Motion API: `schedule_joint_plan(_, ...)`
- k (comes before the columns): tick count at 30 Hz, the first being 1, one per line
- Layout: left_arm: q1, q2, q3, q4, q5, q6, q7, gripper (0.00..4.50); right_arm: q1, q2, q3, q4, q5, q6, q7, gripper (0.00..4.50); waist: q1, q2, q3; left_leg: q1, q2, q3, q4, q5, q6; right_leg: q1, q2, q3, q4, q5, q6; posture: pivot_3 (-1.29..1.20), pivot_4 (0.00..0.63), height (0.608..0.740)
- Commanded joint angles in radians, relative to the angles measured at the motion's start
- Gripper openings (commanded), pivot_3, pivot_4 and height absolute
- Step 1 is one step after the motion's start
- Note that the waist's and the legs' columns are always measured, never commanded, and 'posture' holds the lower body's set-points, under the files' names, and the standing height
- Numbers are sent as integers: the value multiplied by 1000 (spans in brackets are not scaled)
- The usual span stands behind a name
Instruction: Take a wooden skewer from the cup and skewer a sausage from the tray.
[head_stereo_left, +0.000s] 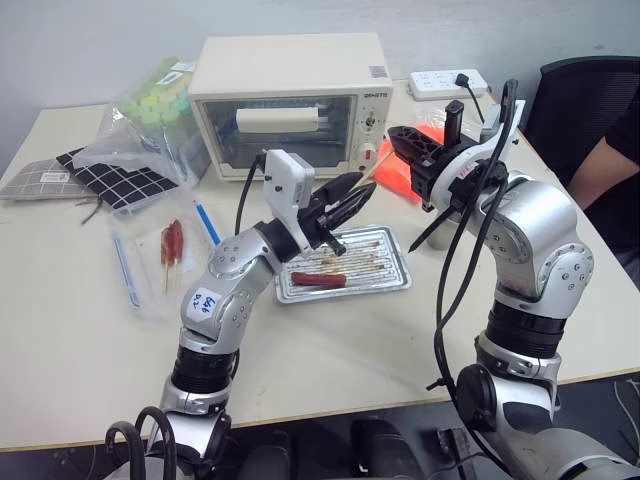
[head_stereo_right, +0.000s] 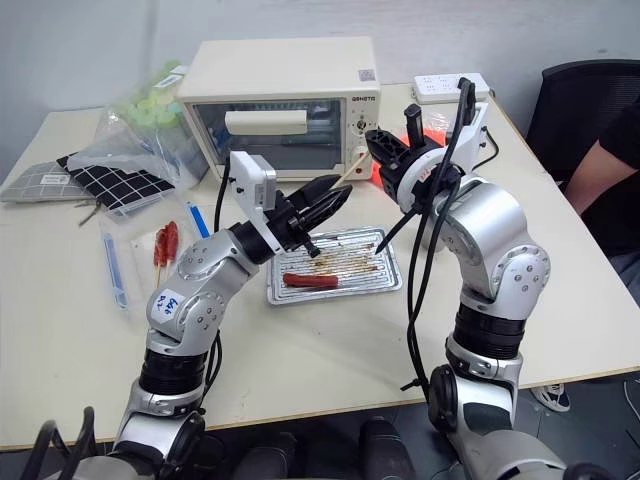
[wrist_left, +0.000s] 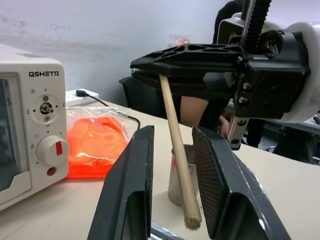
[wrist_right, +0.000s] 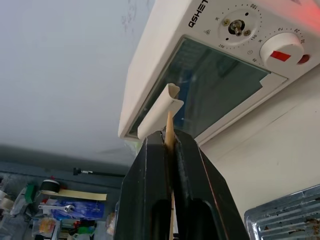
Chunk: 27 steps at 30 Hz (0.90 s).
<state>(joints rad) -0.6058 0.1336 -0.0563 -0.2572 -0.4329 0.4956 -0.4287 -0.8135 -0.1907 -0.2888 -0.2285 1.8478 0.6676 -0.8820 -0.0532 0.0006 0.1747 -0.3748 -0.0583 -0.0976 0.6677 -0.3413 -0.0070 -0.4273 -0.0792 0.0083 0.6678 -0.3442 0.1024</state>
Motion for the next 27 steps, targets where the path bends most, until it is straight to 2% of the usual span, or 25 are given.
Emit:
schedule_joint_plan(1,-21,-8,2,-11,2,-27,2,1259,-1,-16,13,-37,31,-32,16,0,0,0,0,0,0,0,0,0,0,0,0,0,0,0,0,0,150,740)
schedule_joint_plan(7,-28,-20,12,-5,-1,-32,9,58,6,-27,26,-47,40,-57,23,0,1,0,0,0,0,0,0,0,0,0,0,0,-1,0,0,0,150,740)
schedule_joint_plan(16,-38,2,18,7,7,-32,6,58,15,-48,50,-62,59,-76,32,0,1,0,0,0,0,0,0,0,0,0,0,0,-2,0,0,0,150,740)
schedule_joint_plan(17,-36,8,17,5,8,-31,1,0,18,-42,49,-69,71,-86,32,525,1,0,0,0,0,0,0,0,0,0,0,0,-2,0,0,0,150,740)
schedule_joint_plan(19,-33,21,19,0,3,-29,-6,0,16,-37,50,-78,97,-100,29,933,1,0,0,0,0,0,0,0,0,0,0,0,-2,0,0,0,150,740)
schedule_joint_plan(24,-11,76,33,-33,-12,-12,-33,0,10,-142,79,-60,63,-28,80,2200,3,0,0,-1,0,0,0,0,0,1,0,0,-4,0,0,0,150,740)
schedule_joint_plan(26,0,113,48,-54,-23,3,-50,0,7,-231,97,-46,10,38,140,2200,3,0,0,-1,0,0,0,0,0,1,0,0,-4,0,0,0,150,740)
schedule_joint_plan(27,10,154,74,-74,-38,23,-66,0,-4,-315,118,-34,-52,106,216,2200,4,0,0,-1,0,0,0,0,0,1,0,0,-5,0,0,0,150,740)
